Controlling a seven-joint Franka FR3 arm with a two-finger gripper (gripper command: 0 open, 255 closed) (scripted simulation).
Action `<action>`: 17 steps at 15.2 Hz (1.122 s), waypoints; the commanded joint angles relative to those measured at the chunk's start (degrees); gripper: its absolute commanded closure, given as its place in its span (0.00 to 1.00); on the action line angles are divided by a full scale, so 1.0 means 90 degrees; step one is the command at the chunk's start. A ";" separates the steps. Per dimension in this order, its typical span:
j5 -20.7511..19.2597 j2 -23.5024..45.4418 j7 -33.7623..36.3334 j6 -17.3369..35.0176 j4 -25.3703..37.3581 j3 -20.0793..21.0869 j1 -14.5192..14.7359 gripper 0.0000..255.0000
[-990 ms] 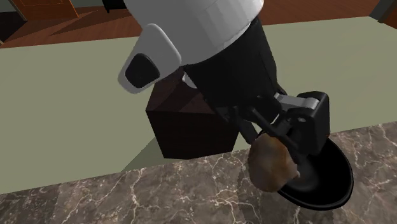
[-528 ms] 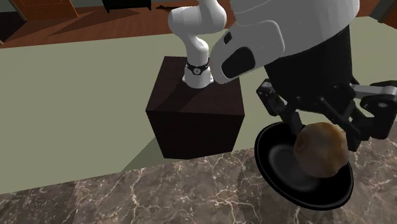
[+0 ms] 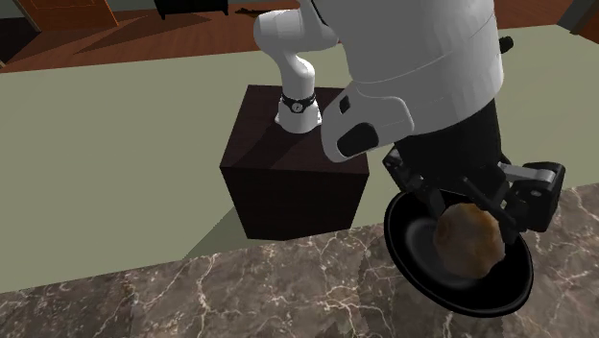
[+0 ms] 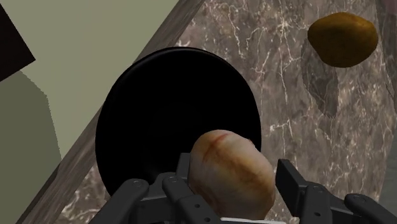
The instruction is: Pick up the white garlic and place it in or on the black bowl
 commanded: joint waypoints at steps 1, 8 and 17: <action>0.0057 0.0045 -0.0096 0.0136 -0.0108 0.0010 0.0006 1.00; 0.0156 0.0113 -0.0262 0.0349 -0.0292 0.0026 0.0014 1.00; 0.0156 0.0114 -0.0262 0.0348 -0.0291 0.0026 0.0014 0.00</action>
